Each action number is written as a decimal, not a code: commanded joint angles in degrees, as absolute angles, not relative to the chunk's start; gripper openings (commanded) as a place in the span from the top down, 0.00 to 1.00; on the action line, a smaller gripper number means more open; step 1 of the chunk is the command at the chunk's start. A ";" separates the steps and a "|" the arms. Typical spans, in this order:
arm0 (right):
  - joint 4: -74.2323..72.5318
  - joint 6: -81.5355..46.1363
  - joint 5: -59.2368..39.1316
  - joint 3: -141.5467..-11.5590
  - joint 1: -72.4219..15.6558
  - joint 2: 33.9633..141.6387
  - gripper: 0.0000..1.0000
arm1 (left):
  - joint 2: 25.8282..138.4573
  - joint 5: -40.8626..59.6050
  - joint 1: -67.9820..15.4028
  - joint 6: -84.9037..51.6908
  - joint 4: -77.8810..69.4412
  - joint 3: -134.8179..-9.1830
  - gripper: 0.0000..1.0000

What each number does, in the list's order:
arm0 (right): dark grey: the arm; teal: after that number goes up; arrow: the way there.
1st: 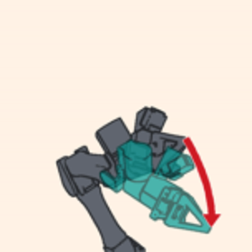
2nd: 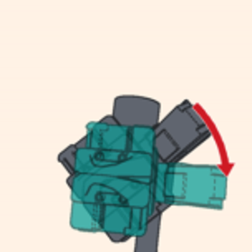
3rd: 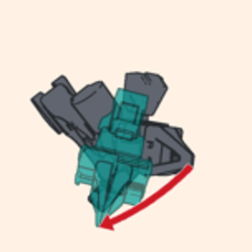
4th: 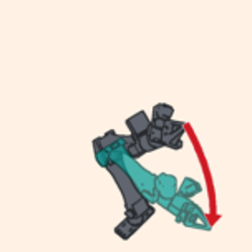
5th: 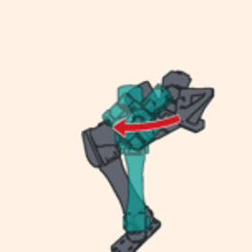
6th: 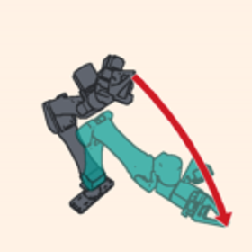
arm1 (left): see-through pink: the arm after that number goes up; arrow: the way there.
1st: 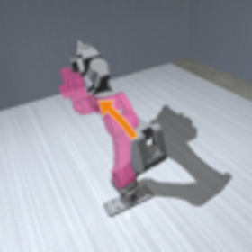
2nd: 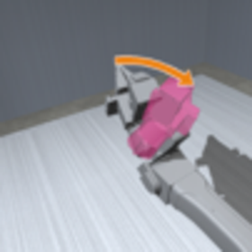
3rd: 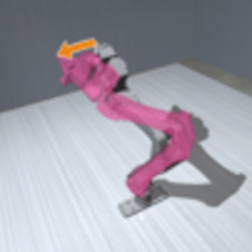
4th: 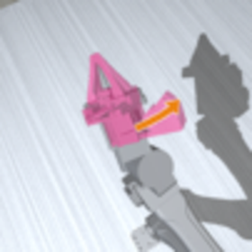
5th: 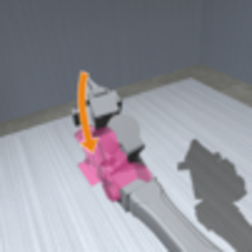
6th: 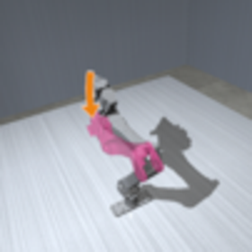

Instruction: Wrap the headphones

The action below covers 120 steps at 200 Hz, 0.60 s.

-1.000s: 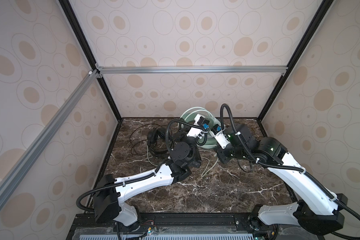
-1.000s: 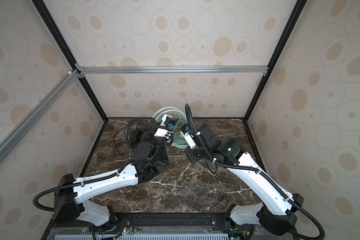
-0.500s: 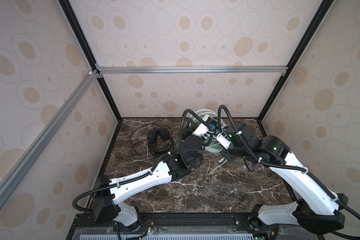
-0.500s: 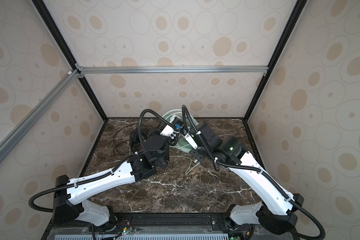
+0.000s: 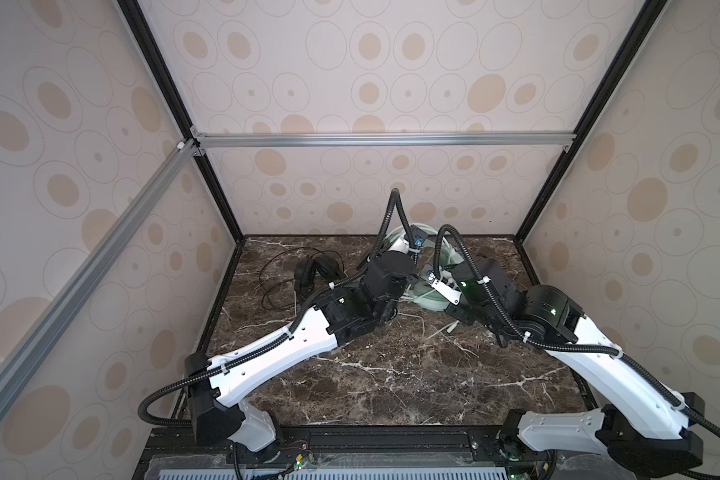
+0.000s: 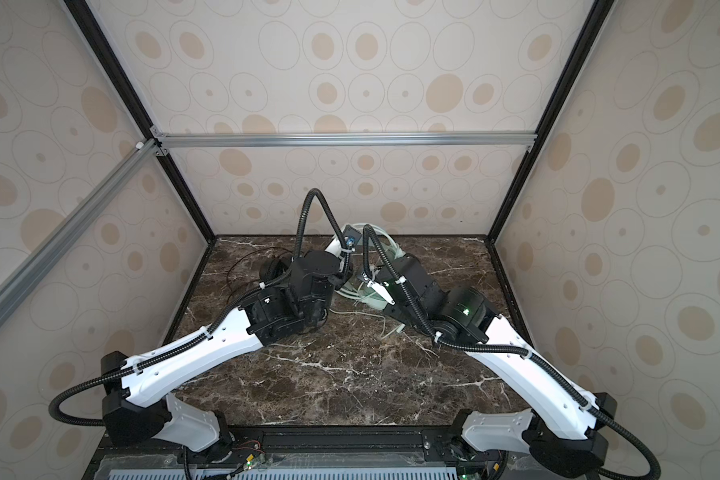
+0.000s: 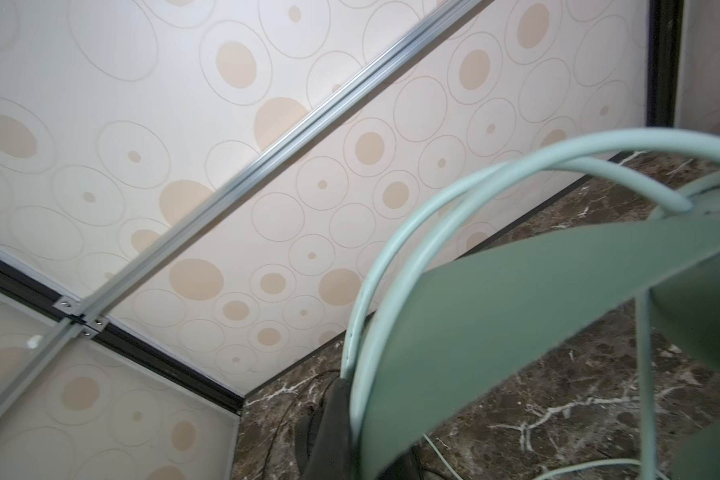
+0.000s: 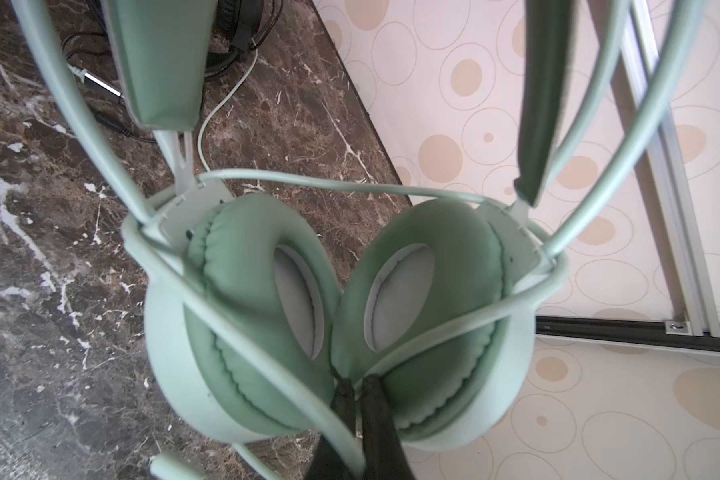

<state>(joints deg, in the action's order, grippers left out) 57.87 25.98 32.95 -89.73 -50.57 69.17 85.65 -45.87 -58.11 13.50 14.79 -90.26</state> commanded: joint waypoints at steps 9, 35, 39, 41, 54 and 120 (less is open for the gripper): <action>49.91 29.43 41.25 -89.66 -49.55 66.48 0.92 | 86.13 -34.96 -55.35 7.54 32.16 -92.39 1.00; 49.22 32.65 40.16 -89.82 -50.12 67.17 0.91 | 85.61 -31.16 -54.50 4.90 33.81 -90.24 1.00; 49.15 33.37 40.37 -89.68 -50.37 67.28 0.91 | 85.46 -30.79 -54.41 4.51 34.02 -90.03 1.00; 49.11 33.70 40.57 -89.66 -50.54 67.36 0.91 | 85.39 -30.73 -54.36 4.31 34.08 -89.83 1.00; 48.80 36.27 42.43 -88.78 -51.84 67.67 0.91 | 85.00 -29.64 -53.75 3.13 34.65 -88.98 1.00; 41.55 45.62 46.30 -81.87 -52.55 64.83 0.86 | 84.20 -20.82 -51.87 1.35 37.50 -87.18 1.00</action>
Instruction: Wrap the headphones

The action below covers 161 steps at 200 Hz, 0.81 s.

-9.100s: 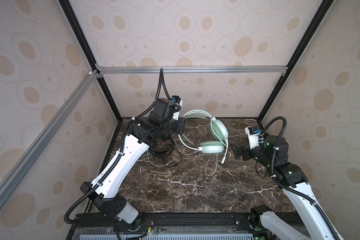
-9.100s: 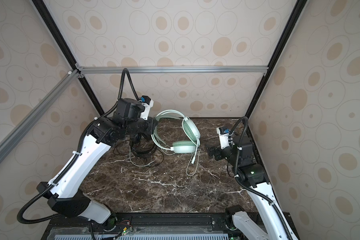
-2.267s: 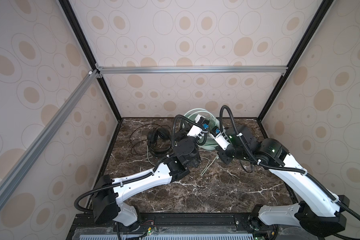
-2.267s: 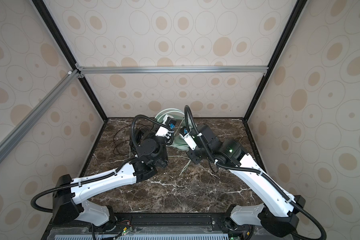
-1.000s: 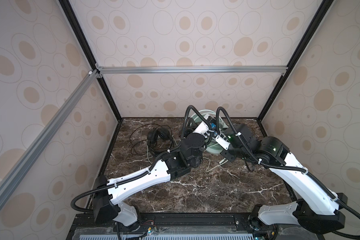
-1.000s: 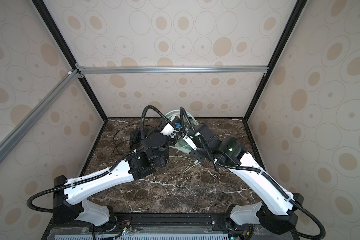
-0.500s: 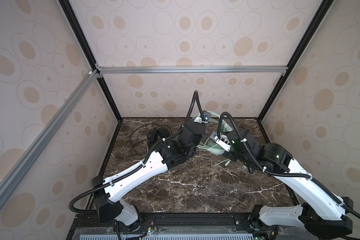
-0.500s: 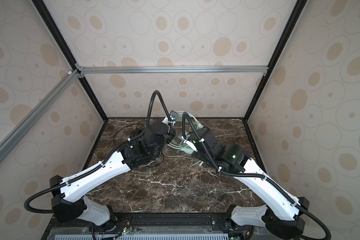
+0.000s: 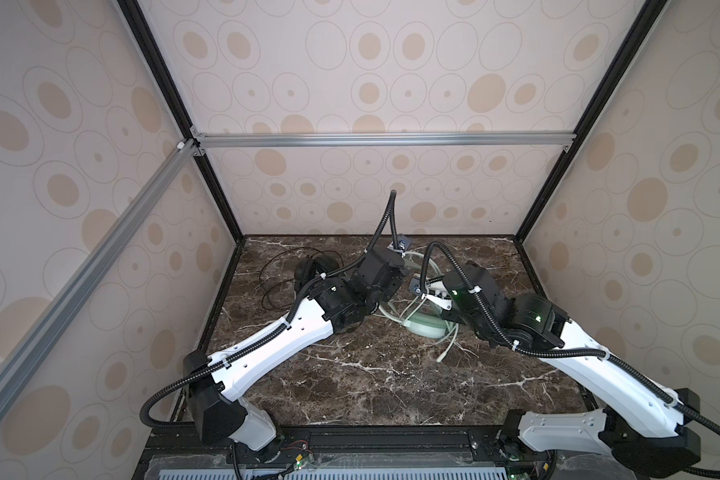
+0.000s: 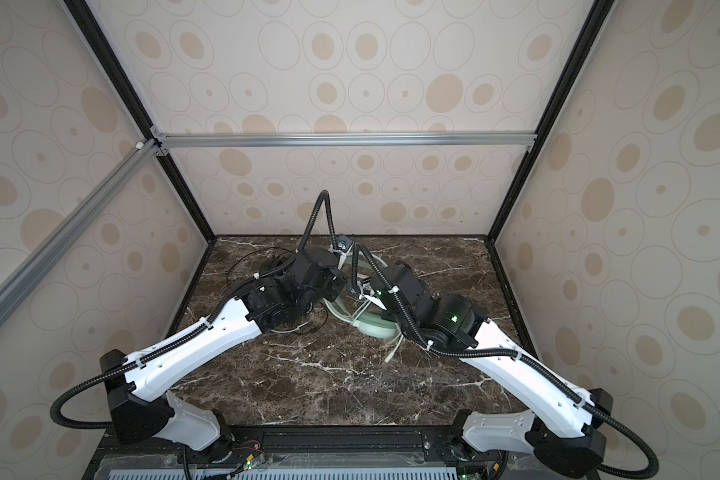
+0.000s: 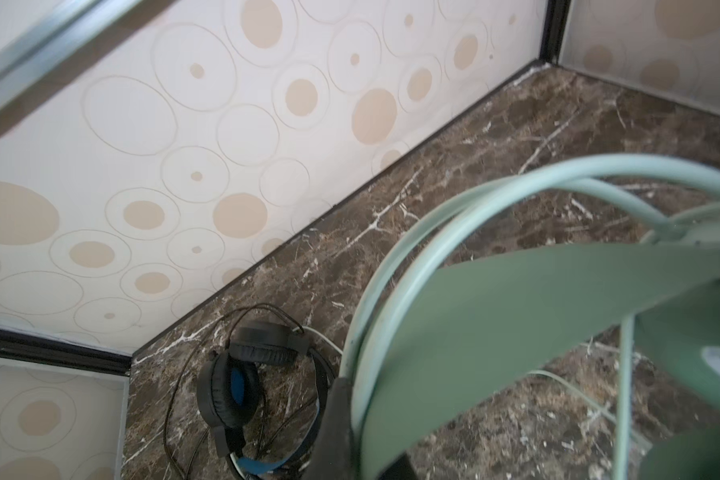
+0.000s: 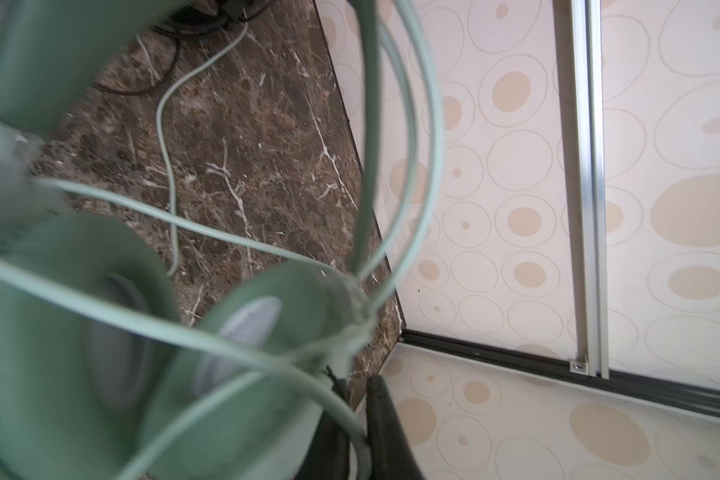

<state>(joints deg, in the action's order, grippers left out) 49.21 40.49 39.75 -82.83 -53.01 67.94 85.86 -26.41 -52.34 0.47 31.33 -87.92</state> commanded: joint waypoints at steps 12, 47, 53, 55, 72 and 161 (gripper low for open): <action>40.62 46.12 46.16 -81.51 -52.51 64.94 0.85 | 83.90 -18.37 -51.91 1.84 37.38 -86.54 1.00; 41.51 42.11 44.62 -81.84 -52.46 65.95 0.84 | 83.28 -14.34 -50.69 0.69 37.97 -85.85 1.00; 41.72 41.41 44.29 -81.79 -52.39 65.95 0.83 | 83.11 -13.28 -50.47 0.37 38.07 -85.77 1.00; 41.78 41.16 44.10 -81.73 -52.38 65.99 0.83 | 83.07 -12.88 -50.41 0.27 38.13 -85.69 1.00; 41.92 39.42 42.79 -81.22 -52.00 65.78 0.82 | 82.02 -9.25 -50.19 -0.37 37.92 -84.66 1.00; 42.72 21.37 12.43 -81.59 -36.39 58.57 0.47 | 77.69 4.12 -47.66 -10.31 38.98 -87.49 1.00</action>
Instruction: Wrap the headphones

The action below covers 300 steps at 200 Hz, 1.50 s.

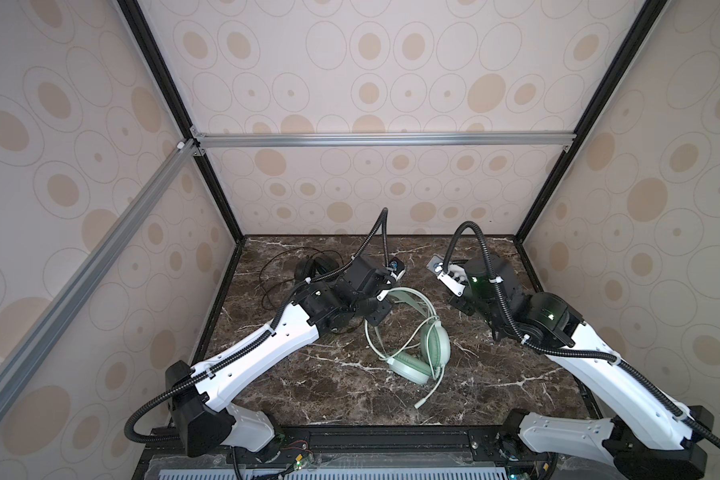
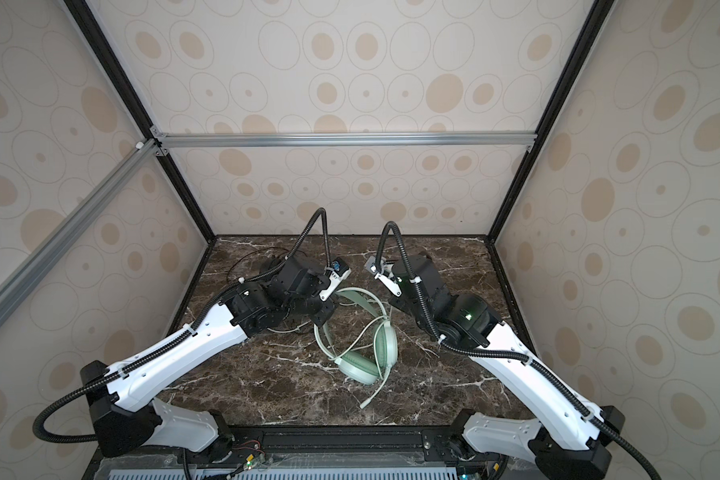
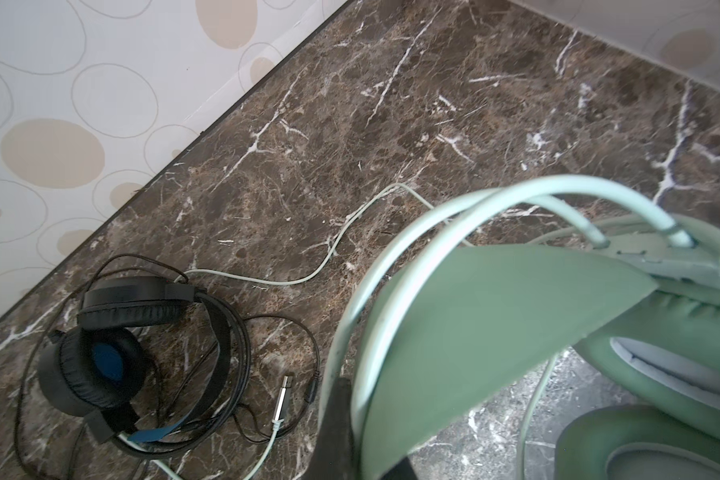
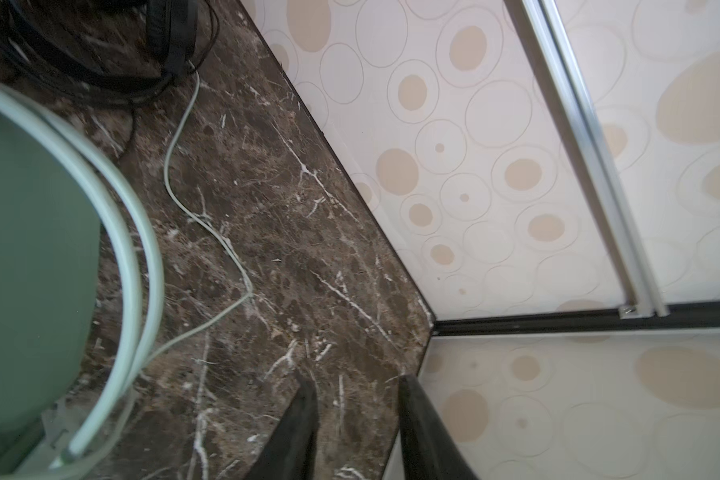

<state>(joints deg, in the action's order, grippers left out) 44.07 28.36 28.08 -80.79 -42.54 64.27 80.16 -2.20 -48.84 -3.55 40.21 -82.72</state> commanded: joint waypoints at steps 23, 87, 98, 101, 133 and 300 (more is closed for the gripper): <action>38.86 18.02 -0.69 -78.07 -29.18 53.76 0.39 | 77.58 4.61 -47.29 -12.71 40.86 -91.95 1.00; 32.41 11.27 -12.69 -70.09 -20.34 49.59 0.13 | 78.46 6.06 -46.32 -15.82 45.84 -105.58 1.00; 31.48 9.39 -12.06 -69.00 -19.39 49.47 0.12 | 78.90 6.60 -45.91 -16.07 46.71 -107.79 1.00; 31.02 8.79 -11.86 -68.65 -19.17 49.22 0.12 | 78.92 6.81 -45.71 -16.23 46.91 -108.31 1.00; 26.39 6.06 -16.46 -64.35 -16.36 46.91 0.04 | 80.28 8.87 -44.22 -16.96 49.83 -114.16 1.00; 2.85 -1.22 -27.47 -61.47 -24.61 67.96 0.09 | 83.53 11.59 -43.95 -21.58 43.98 -122.61 1.00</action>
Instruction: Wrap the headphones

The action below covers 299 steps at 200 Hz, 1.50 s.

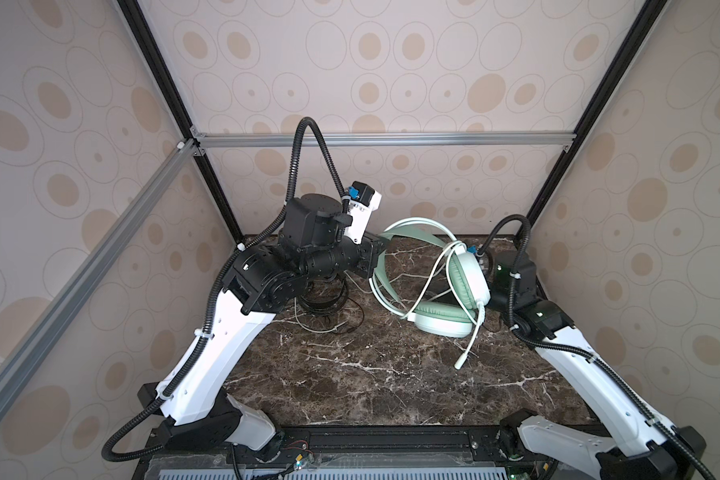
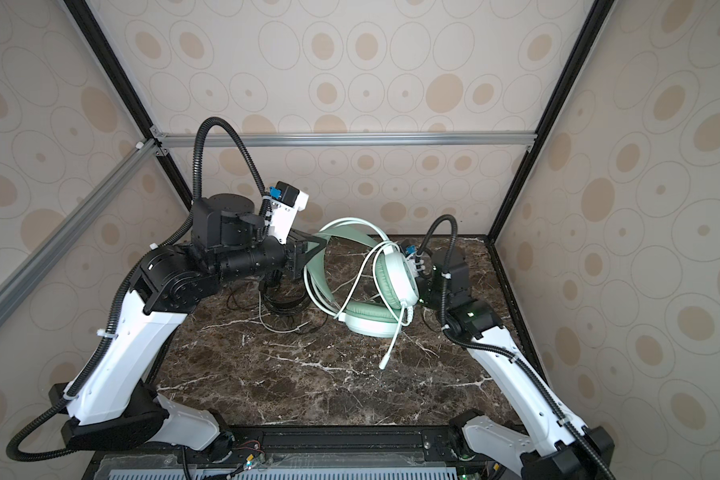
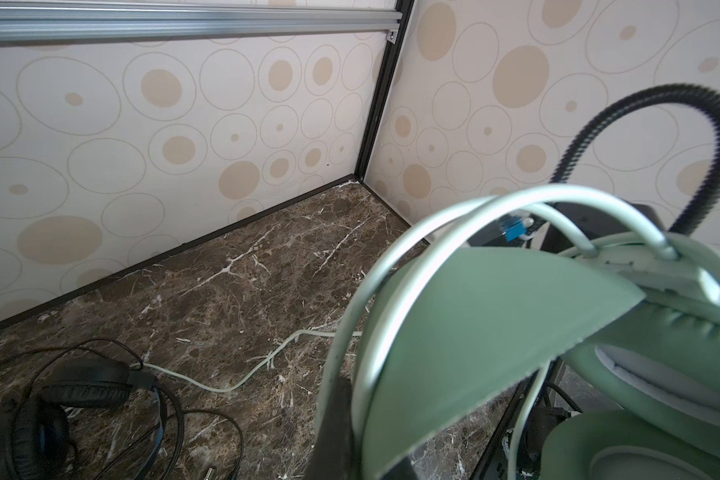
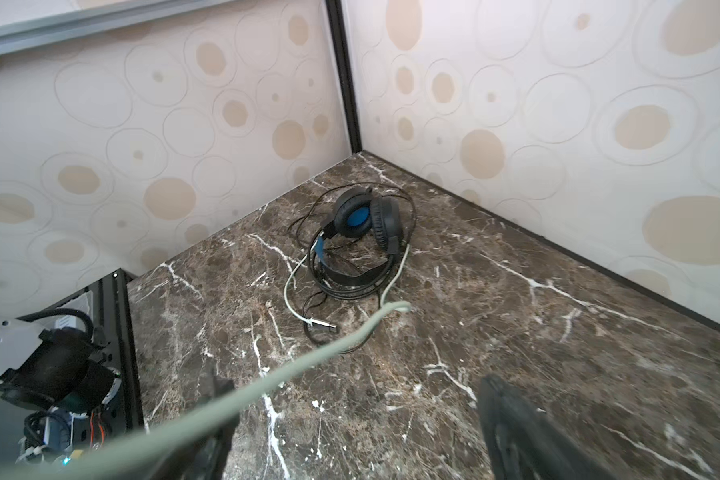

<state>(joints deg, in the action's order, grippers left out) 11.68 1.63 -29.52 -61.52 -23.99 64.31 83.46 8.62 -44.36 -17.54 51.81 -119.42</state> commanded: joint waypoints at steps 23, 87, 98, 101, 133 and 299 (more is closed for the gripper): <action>-1.97 -3.06 -23.34 -61.87 -24.95 72.15 0.11 | 83.43 12.53 -43.98 -22.39 42.47 -122.35 1.00; -14.32 -11.76 -24.18 -68.77 -24.96 87.07 0.13 | 82.47 12.92 -43.95 -23.82 40.78 -121.29 1.00; -15.79 -13.15 -24.35 -70.36 -24.96 89.68 0.13 | 82.37 13.00 -44.00 -24.00 40.54 -121.12 1.00; -16.14 -13.45 -24.35 -70.85 -24.96 90.26 0.14 | 82.36 13.07 -43.95 -24.07 40.40 -121.11 1.00; -19.46 -17.35 -25.04 -75.20 -24.96 96.94 0.16 | 82.40 13.47 -43.95 -24.79 39.31 -120.71 1.00; -6.11 -11.65 -11.91 -77.42 -18.42 88.81 1.00 | 76.94 10.01 -41.55 -30.35 28.18 -108.46 1.00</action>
<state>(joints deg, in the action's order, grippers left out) -10.37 -16.62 -17.74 -78.32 -21.23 96.68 79.40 9.82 -42.44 -25.85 38.33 -109.36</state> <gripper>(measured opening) 0.054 0.067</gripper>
